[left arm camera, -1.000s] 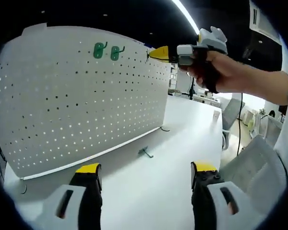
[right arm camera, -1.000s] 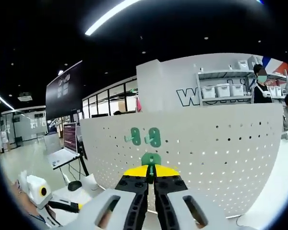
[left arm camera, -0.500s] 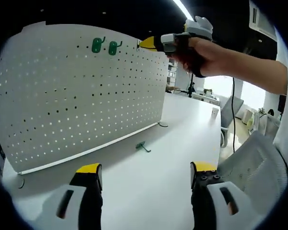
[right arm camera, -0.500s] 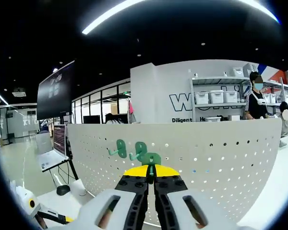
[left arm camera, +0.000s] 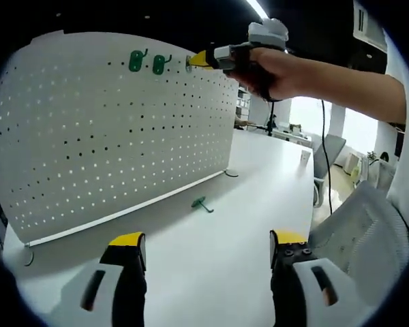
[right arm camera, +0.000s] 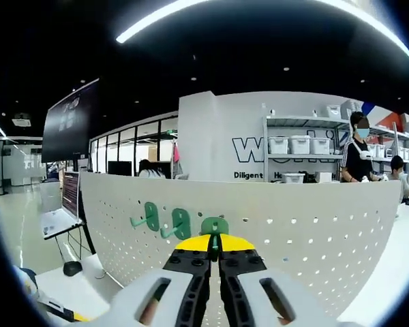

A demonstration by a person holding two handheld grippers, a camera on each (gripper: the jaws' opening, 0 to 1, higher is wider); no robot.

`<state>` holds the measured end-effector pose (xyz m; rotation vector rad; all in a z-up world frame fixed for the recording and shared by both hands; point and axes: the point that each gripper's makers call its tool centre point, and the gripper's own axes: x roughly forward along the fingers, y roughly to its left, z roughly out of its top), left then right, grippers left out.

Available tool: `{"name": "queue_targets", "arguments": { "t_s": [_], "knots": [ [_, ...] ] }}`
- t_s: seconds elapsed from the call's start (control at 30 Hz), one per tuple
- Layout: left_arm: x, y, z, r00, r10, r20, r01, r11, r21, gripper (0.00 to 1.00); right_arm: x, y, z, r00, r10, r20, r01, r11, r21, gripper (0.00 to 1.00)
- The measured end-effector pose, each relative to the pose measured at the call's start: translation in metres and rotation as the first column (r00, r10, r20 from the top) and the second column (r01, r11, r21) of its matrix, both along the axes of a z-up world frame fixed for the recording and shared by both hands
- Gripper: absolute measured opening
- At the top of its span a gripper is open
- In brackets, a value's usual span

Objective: Insert the hook assembly into the mounting plate slot until the hook locks in place.

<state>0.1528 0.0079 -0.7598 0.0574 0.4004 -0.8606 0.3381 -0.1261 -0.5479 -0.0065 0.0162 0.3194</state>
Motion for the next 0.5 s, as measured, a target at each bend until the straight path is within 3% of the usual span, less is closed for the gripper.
{"name": "queue_targets", "arguments": {
  "t_s": [0.5],
  "knots": [
    [-0.002, 0.001, -0.005, 1.000, -0.001, -0.013, 0.001, 1.000, 0.013, 0.76, 0.013, -0.001, 0.000, 1.000, -0.019, 0.019, 0.019, 0.999, -0.029, 0.00]
  ]
}}
